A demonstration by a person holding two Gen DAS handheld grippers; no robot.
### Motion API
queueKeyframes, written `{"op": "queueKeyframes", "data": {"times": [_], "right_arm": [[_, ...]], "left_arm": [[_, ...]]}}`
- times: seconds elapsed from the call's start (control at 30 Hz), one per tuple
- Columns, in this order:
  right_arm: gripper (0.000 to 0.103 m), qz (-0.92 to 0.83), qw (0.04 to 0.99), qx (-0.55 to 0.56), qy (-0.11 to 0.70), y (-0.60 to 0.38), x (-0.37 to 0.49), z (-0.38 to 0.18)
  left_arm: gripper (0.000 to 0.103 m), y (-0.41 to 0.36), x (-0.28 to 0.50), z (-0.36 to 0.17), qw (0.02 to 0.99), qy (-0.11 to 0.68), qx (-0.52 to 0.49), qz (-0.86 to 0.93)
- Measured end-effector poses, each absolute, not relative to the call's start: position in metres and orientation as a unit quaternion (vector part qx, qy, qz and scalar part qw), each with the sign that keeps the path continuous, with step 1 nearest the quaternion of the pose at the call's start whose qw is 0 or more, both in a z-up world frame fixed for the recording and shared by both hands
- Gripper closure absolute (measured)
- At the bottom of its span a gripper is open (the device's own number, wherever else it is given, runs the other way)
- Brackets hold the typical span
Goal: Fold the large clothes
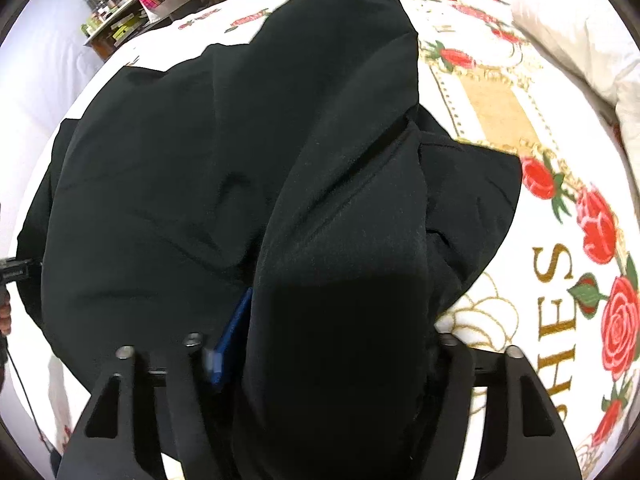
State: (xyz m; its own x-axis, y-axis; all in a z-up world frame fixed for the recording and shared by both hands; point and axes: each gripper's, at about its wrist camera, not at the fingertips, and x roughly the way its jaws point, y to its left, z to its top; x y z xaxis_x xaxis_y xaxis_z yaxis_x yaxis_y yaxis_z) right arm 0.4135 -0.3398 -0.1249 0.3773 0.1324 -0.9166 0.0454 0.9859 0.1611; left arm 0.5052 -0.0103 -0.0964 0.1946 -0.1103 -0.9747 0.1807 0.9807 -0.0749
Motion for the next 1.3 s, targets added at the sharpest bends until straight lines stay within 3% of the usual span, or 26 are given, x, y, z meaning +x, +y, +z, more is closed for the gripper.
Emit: {"op": "queueKeyframes", "data": {"times": [0.1,0.3,0.63,1.07,1.17,1.3], "right_arm": [[0.057,0.026,0.836,0.041,0.547,-0.327,0.411,-0.117],[0.067,0.011,0.856,0.024,0.517,-0.314,0.393,-0.093],[0.070,0.021,0.887,0.031,0.460,-0.308,0.380,-0.043],[0.071,0.028,0.902,0.054,0.427,-0.319,0.371,-0.021],[0.071,0.019,0.885,0.054,0.462,-0.322,0.377,-0.042],[0.070,0.003,0.873,0.051,0.486,-0.327,0.377,-0.071]], "left_arm": [[0.069,-0.019,0.498,-0.085,0.784,0.614,0.050,-0.080],[0.075,-0.019,0.470,-0.052,0.815,0.571,0.059,-0.077],[0.078,-0.010,0.450,0.001,0.838,0.534,-0.023,-0.109],[0.078,0.002,0.407,0.021,0.845,0.518,-0.025,-0.131],[0.072,-0.006,0.427,-0.022,0.828,0.551,-0.010,-0.103],[0.047,0.013,0.439,-0.071,0.811,0.583,-0.002,-0.035]]}}
